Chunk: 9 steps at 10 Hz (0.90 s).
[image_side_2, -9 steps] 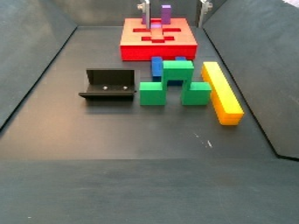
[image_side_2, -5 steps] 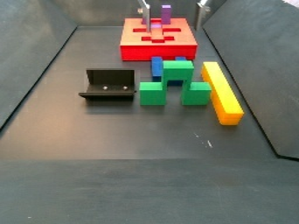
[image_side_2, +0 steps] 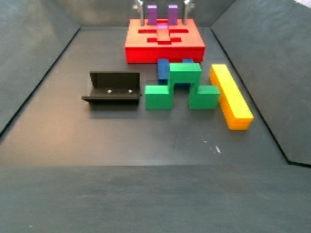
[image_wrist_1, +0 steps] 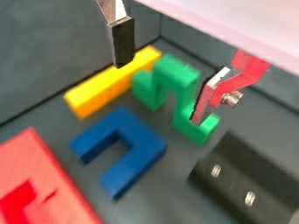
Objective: Pick up the blue object. Move up. Place the blue object on the fixture. Regrasp the blue object. Move to above the board. Insert the blue object.
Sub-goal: Pick up the blue object.
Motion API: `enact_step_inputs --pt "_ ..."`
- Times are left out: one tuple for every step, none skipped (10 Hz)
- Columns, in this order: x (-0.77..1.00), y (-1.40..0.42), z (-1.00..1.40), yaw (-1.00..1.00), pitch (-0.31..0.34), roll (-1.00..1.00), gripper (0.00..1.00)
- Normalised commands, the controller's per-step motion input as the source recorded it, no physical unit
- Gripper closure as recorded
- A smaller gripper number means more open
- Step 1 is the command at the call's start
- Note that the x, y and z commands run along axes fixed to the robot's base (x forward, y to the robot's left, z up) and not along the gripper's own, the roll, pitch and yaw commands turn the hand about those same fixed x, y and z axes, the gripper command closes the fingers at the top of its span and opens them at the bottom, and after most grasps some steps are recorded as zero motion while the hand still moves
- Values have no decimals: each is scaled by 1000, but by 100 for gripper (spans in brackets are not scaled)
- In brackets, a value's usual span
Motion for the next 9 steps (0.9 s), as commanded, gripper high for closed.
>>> enact_step_inputs --pt "80 -566 -551 0 -170 -80 0" --pt "0 -471 -591 0 -161 -69 0" --pt "6 -423 -591 0 -130 -34 0" --pt "34 -334 -569 9 -100 -17 0" --pt "129 -34 -446 0 -111 -100 0" --pt "140 -26 -403 0 -90 -60 0" --pt "54 -29 -451 0 -66 0 0" --pt "0 -71 -446 17 -24 10 0" --pt "0 -191 -446 29 0 133 0"
